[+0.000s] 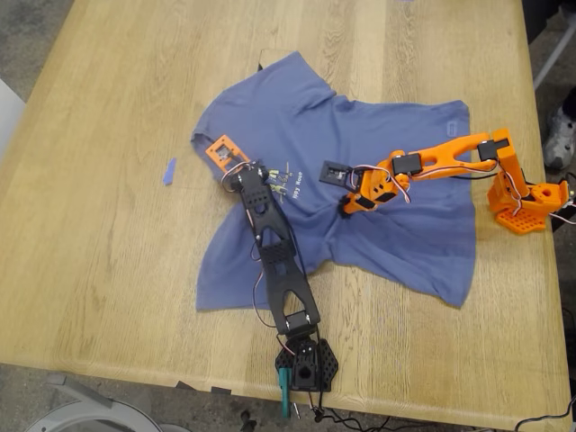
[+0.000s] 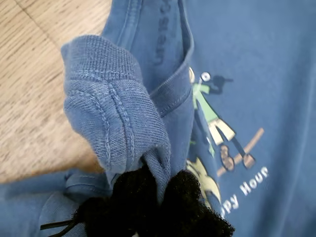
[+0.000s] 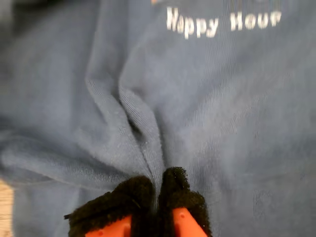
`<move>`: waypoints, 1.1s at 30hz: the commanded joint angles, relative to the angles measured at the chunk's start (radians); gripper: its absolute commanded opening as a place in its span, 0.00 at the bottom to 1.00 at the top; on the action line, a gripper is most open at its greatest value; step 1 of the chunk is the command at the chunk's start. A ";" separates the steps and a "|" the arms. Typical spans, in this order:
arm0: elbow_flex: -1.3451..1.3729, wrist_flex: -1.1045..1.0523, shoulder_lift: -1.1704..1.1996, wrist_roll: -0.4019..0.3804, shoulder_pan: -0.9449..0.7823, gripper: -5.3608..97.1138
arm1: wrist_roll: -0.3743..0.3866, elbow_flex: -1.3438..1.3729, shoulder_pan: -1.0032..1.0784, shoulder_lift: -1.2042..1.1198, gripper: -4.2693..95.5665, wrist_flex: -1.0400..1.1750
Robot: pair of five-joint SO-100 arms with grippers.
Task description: Fold a T-shirt
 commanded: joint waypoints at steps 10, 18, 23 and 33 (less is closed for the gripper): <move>-0.035 0.075 0.327 0.018 0.147 0.05 | -0.026 -0.178 0.097 0.084 0.04 -0.020; -0.035 0.089 0.433 0.026 0.256 0.05 | -0.037 -0.176 0.262 0.107 0.04 -0.043; -0.037 0.087 0.482 0.028 0.373 0.05 | -0.041 -0.155 0.405 0.138 0.04 -0.063; -0.037 -0.006 0.439 0.034 0.684 0.05 | -0.037 0.147 0.589 0.293 0.04 -0.178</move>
